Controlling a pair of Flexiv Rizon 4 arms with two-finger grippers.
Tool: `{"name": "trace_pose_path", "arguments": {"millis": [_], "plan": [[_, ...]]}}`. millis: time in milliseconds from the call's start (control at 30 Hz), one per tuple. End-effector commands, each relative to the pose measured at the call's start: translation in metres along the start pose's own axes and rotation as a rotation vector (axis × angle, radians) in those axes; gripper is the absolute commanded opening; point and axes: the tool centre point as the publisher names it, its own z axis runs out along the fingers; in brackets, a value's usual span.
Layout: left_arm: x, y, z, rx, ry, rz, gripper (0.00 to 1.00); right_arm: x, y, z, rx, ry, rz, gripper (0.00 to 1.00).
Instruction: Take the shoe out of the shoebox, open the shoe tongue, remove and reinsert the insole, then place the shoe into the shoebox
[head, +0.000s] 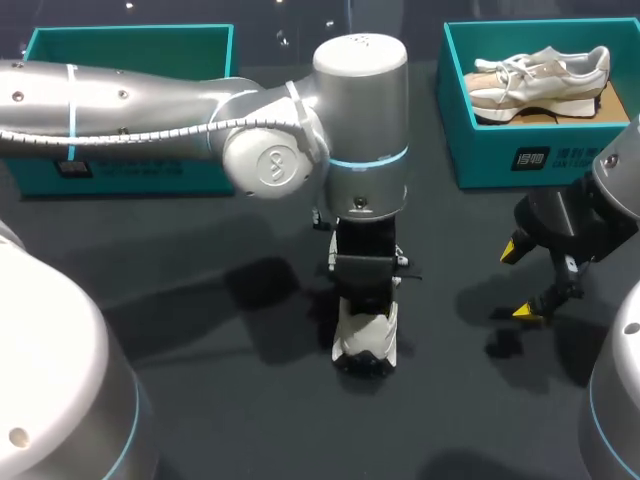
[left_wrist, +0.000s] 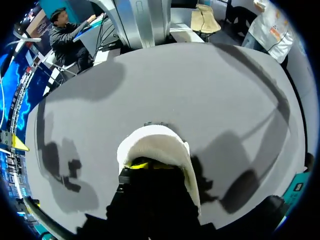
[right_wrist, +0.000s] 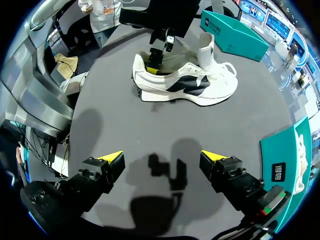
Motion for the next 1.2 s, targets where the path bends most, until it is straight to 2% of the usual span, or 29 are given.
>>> {"name": "trace_pose_path", "arguments": {"millis": [33, 133, 267, 567, 733, 833, 1033, 1200], "plan": [[-0.01, -0.001, 0.03, 0.003, 0.041, -0.012, 0.0, 0.002, 0.0, 0.0, 0.003, -0.003, 0.001, 1.0], [-0.009, 0.009, 0.053, -0.004, 0.058, -0.049, 0.0, 0.002, 0.0, 0.0, 0.003, -0.003, 0.001, 1.0], [-0.001, 0.029, 0.066, -0.031, 0.079, -0.089, 0.0, 0.002, 0.0, 0.0, 0.003, -0.003, 0.001, 1.0], [0.024, 0.076, 0.049, -0.145, 0.094, -0.144, 0.0, 0.002, 0.0, 0.0, 0.003, -0.003, 0.001, 1.0], [0.03, 0.087, 0.04, -0.204, 0.096, -0.164, 0.0, 0.002, 0.0, 0.0, 0.003, -0.003, 0.001, 1.0], [0.029, 0.082, 0.029, -0.201, 0.075, -0.148, 0.0, 0.002, 0.0, 0.0, 0.003, -0.003, 0.001, 1.0], [0.013, 0.051, -0.004, -0.16, -0.016, -0.074, 0.0, 0.002, 0.0, 0.0, 0.003, -0.003, 0.001, 1.0], [-0.003, 0.02, -0.012, -0.073, -0.056, -0.01, 0.0, 0.002, 0.0, 0.0, 0.003, -0.003, 0.001, 1.0]]}}
